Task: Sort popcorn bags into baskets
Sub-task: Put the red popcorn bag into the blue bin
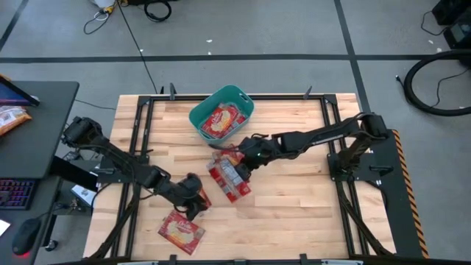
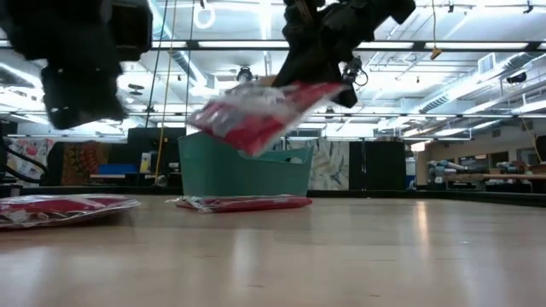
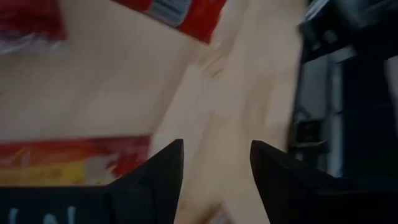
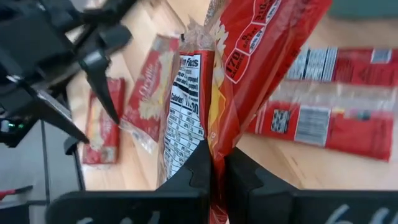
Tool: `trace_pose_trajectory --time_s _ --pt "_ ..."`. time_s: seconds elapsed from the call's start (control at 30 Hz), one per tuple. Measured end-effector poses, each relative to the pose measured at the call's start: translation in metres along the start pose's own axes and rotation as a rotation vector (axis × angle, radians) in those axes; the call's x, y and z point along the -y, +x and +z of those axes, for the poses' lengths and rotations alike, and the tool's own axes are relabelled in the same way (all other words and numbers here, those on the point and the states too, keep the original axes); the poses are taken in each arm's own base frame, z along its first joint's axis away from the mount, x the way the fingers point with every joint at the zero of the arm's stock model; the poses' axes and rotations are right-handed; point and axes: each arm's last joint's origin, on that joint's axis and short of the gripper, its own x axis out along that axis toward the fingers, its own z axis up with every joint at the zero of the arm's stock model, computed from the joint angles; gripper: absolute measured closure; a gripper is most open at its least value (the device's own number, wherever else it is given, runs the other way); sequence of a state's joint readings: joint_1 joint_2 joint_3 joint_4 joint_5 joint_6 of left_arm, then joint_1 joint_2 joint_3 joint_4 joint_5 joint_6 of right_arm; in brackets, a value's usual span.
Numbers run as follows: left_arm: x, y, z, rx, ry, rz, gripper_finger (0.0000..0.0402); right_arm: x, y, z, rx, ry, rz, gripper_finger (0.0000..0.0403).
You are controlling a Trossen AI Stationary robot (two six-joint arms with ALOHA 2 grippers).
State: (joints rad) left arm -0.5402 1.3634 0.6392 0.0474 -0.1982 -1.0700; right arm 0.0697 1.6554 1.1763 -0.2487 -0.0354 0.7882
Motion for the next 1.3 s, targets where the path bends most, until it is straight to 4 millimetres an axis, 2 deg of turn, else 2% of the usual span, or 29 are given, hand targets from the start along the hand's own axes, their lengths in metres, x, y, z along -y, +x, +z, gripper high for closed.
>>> trace_pose_trajectory --time_s 0.27,0.6,0.77,1.0,1.3 --pt "0.011 -0.009 0.034 0.182 -0.041 -0.183 0.0212 0.004 -0.033 0.018 0.084 -0.012 -0.001 0.0380" --pt "0.007 -0.037 0.069 0.357 -0.080 -0.236 0.0212 0.012 -0.073 0.038 0.199 -0.059 -0.012 0.0380" --pt "0.001 -0.048 0.084 0.493 -0.121 -0.183 0.0211 0.017 -0.090 0.047 0.252 -0.080 -0.012 0.0380" --pt "-0.004 -0.054 0.104 0.558 -0.144 -0.173 0.0207 0.027 -0.100 0.057 0.275 -0.105 -0.005 0.0380" --pt "-0.006 -0.061 0.126 0.646 -0.043 -0.110 0.0152 0.036 -0.110 0.065 0.288 -0.140 0.017 0.0380"
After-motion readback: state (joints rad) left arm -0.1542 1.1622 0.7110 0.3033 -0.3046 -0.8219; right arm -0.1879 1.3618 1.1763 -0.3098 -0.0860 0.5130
